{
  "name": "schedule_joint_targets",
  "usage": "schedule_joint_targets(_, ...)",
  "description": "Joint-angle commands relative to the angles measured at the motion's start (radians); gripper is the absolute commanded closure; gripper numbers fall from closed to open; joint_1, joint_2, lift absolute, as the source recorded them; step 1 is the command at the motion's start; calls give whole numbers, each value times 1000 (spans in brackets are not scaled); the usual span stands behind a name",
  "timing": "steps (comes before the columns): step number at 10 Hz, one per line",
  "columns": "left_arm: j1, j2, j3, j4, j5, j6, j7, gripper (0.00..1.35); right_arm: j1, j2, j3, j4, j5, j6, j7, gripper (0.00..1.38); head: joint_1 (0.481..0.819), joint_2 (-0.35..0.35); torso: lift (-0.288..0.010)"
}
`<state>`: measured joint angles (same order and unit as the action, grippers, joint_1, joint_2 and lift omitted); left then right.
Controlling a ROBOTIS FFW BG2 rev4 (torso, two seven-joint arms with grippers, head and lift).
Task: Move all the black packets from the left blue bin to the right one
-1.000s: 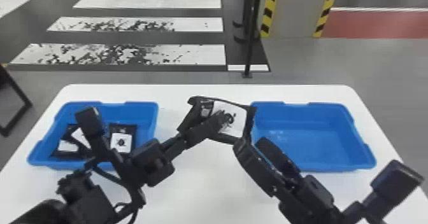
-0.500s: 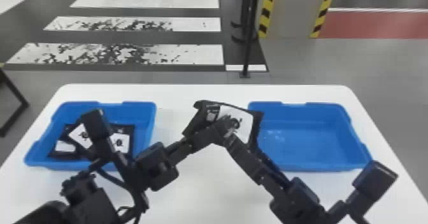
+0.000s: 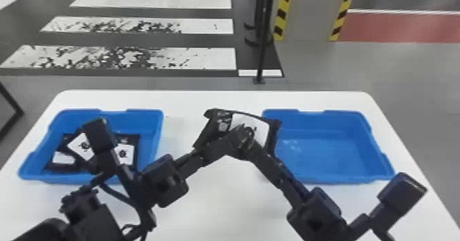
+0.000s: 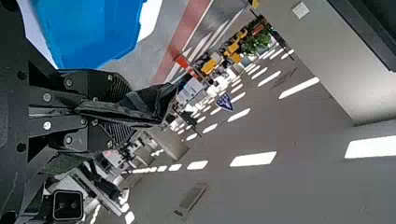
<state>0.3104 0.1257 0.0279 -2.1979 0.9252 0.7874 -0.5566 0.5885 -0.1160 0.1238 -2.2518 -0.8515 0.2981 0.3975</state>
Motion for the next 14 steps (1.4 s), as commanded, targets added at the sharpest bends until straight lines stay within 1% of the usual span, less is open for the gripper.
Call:
schedule_joint_targets(1, 6, 0, 0, 0, 14, -22, 9, 1065, 1, 1, 0, 0, 4, -4, 0, 1280, 695, -32, -140)
schedule_joint_targets(2, 18, -11, 20, 0, 20, -36, 21, 579, -2, 1, 0, 0, 2, -4, -3, 1280, 695, -32, -140)
schedule_joint_targets(3, 33, -20, 42, 0, 22, -68, 27, 208, -4, 1, -4, 5, 2, -4, -11, 1280, 695, -26, -140)
schedule_joint_targets(4, 45, -24, 62, 0, 36, -76, 27, 76, -14, 1, -26, 24, 12, -4, -25, 1280, 695, -11, -140)
schedule_joint_targets(5, 55, -23, 72, -2, 40, -76, 27, 142, -41, 1, -68, 69, 54, -4, -29, 1280, 695, -2, -140)
schedule_joint_targets(6, 72, -23, 80, -17, 40, -76, 27, 171, -90, -1, -122, 132, 122, -4, -29, 1280, 695, -5, -140)
schedule_joint_targets(7, 92, -26, 90, -29, 40, -76, 27, 171, -144, -7, -160, 201, 168, -4, -31, 1280, 695, -28, -140)
schedule_joint_targets(8, 114, -32, 110, -39, 40, -76, 27, 171, -215, -24, -184, 287, 221, -4, -32, 1280, 695, -67, -140)
schedule_joint_targets(9, 126, -31, 120, -42, 40, -63, 27, 171, -284, -42, -202, 371, 281, -1, -37, 1280, 695, -97, -140)
schedule_joint_targets(10, 134, -29, 128, -47, 42, -63, 27, 171, -338, -53, -224, 444, 329, 6, -49, 1280, 695, -122, -140)
schedule_joint_targets(11, 141, -32, 138, -52, 42, -63, 27, 171, -385, -56, -257, 498, 399, 23, -57, 1280, 695, -134, -140)
schedule_joint_targets(12, 146, -35, 144, -54, 42, -63, 27, 171, -422, -59, -279, 540, 455, 28, -62, 1268, 695, -161, -140)
schedule_joint_targets(13, 153, -37, 150, -56, 42, -63, 27, 171, -444, -64, -289, 550, 505, 36, -74, 1217, 695, -188, -140)
schedule_joint_targets(14, 158, -38, 160, -61, 42, -66, 27, 171, -446, -62, -289, 542, 523, 41, -88, 999, 695, -212, -140)
